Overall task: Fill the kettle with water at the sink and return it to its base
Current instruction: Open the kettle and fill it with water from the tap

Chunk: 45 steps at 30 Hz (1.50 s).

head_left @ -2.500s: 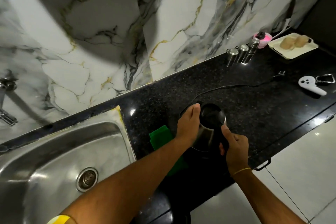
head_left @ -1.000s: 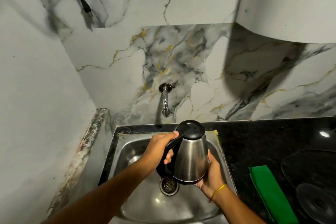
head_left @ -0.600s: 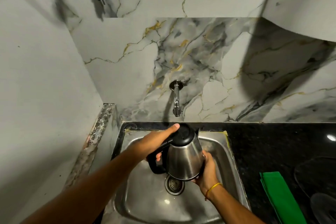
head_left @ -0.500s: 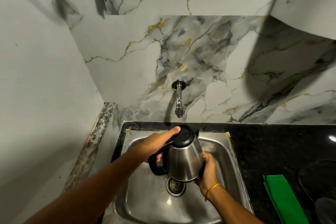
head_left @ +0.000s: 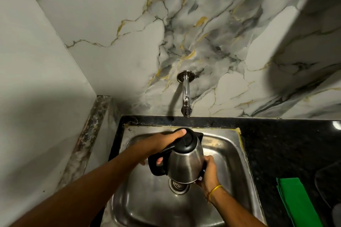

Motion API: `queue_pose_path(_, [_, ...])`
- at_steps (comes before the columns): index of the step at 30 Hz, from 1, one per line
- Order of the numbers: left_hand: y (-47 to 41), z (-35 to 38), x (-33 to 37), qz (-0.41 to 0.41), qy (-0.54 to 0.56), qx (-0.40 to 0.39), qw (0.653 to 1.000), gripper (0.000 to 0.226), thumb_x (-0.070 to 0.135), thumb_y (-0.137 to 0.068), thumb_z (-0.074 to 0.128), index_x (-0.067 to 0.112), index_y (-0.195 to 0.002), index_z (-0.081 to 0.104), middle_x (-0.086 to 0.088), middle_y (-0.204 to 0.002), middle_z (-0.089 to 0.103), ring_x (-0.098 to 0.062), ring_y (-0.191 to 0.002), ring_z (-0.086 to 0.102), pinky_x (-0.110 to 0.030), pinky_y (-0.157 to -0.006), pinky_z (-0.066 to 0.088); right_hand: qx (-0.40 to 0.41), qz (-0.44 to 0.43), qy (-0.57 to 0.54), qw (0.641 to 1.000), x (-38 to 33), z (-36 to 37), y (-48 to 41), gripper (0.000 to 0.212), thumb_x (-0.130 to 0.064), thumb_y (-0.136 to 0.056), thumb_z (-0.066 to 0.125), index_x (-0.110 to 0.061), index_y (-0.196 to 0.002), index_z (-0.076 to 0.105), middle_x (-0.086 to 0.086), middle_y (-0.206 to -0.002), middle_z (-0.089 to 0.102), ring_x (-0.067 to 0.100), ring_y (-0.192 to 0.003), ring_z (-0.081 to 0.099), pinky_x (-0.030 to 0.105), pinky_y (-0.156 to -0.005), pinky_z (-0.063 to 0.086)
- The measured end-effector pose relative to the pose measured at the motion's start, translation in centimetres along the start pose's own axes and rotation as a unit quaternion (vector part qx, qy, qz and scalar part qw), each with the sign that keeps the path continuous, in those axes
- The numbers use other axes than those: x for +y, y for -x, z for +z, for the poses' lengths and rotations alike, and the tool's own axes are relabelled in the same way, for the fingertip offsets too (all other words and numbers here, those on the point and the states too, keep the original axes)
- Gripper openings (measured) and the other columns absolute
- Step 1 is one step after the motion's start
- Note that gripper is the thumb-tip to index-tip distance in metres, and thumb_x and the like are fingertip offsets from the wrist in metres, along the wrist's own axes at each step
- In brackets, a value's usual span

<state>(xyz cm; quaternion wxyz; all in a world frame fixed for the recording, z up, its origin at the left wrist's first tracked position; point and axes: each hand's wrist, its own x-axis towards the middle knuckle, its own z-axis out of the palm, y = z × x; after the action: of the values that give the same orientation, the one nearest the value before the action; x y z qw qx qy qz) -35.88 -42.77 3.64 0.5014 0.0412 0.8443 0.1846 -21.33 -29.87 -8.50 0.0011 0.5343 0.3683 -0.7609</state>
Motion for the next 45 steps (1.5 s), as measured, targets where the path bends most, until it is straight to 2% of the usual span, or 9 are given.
queue_pose_path(8, [-1.5,0.6,0.1,-0.003,-0.048,0.004,0.999,0.099,0.1,-0.056,0.034,0.018,-0.093,0.076,-0.01,-0.056,0.072,-0.026,-0.068,0.07,-0.044,-0.064,0.046,0.022,-0.017,0.012,1.0,0.4,-0.3,-0.7,0.035,-0.044,-0.095,0.04,-0.025,-0.073,0.06,-0.004,-0.063,0.069,0.02,-0.08,0.057,0.034,-0.073,0.045])
queue_pose_path(12, [-2.1,0.9,-1.2,0.046,0.04,0.002,0.998,0.086,0.092,-0.063,0.041,0.012,-0.054,0.071,-0.012,-0.046,0.062,-0.025,-0.052,0.064,-0.041,-0.085,0.059,0.01,-0.031,0.028,0.999,-0.4,-0.4,-0.7,0.038,-0.036,-0.1,0.037,-0.022,-0.07,0.056,-0.008,-0.052,0.067,0.017,-0.07,0.059,0.031,-0.068,0.047])
queue_pose_path(14, [-2.2,0.7,-1.5,0.075,0.091,0.007,0.993,0.085,0.09,-0.067,0.043,0.012,-0.041,0.065,-0.01,-0.042,0.058,-0.022,-0.04,0.057,-0.03,-0.065,0.055,-0.003,-0.058,0.005,0.998,-0.8,0.1,-0.6,0.038,-0.028,-0.104,0.039,-0.02,-0.075,0.061,-0.009,-0.053,0.07,0.01,-0.058,0.067,0.028,-0.065,0.049])
queue_pose_path(17, [-1.9,0.5,-1.4,0.105,0.206,0.0,0.973,0.08,0.088,-0.074,0.045,0.012,-0.062,0.067,-0.006,-0.044,0.055,-0.019,-0.036,0.052,-0.026,-0.049,0.045,-0.024,-0.103,-0.029,0.994,-1.1,1.3,-0.6,0.039,-0.027,-0.107,0.042,-0.015,-0.088,0.074,-0.006,-0.069,0.079,0.003,-0.062,0.073,0.017,-0.057,0.055])
queue_pose_path(27, [-2.0,1.8,-4.5,0.179,0.322,0.136,0.92,0.056,0.045,-0.109,0.035,0.003,-0.076,0.052,-0.003,-0.038,0.043,-0.017,-0.032,0.038,-0.024,-0.041,0.033,-0.053,-0.167,-0.006,0.985,-1.0,3.2,-0.6,0.044,-0.033,-0.107,0.047,-0.001,-0.127,0.069,0.02,-0.127,0.072,0.031,-0.13,0.061,0.045,-0.112,0.048])
queue_pose_path(32, [-3.4,2.2,-5.1,0.208,0.36,0.15,0.897,0.059,0.04,-0.11,0.034,0.008,-0.064,0.051,-0.005,-0.042,0.048,-0.013,-0.032,0.042,-0.023,-0.038,0.033,-0.036,-0.296,0.145,0.944,-4.2,4.4,0.2,0.026,-0.028,-0.105,0.052,-0.012,-0.115,0.07,0.01,-0.118,0.073,0.03,-0.119,0.065,0.048,-0.11,0.049])
queue_pose_path(37, [-4.6,2.5,-4.2,0.176,0.373,0.14,0.9,0.04,0.034,-0.111,0.036,0.003,-0.09,0.05,-0.011,-0.068,0.047,-0.019,-0.056,0.044,-0.064,-0.056,0.044,-0.01,-0.424,0.228,0.877,-8.3,6.2,0.8,0.023,-0.018,-0.099,0.064,-0.017,-0.122,0.065,-0.001,-0.118,0.071,0.009,-0.11,0.066,0.034,-0.104,0.052])
queue_pose_path(41, [-6.2,2.5,-3.8,0.172,0.403,0.158,0.885,0.046,0.028,-0.111,0.036,0.002,-0.076,0.048,-0.012,-0.062,0.048,-0.017,-0.05,0.047,-0.018,-0.036,0.039,-0.101,-0.438,0.242,0.86,-11.9,8.1,0.5,0.021,-0.01,-0.104,0.056,-0.006,-0.119,0.07,0.014,-0.115,0.074,0.013,-0.104,0.068,0.04,-0.105,0.053])
queue_pose_path(45, [-7.3,2.3,-3.3,0.182,0.432,0.176,0.866,0.036,0.027,-0.104,0.047,0.006,-0.075,0.049,-0.012,-0.068,0.05,-0.016,-0.054,0.048,-0.014,-0.039,0.04,-0.217,-0.389,0.232,0.864,-13.8,8.6,-0.3,0.027,-0.001,-0.107,0.045,-0.001,-0.115,0.071,0.019,-0.117,0.074,0.025,-0.113,0.066,0.05,-0.115,0.044])
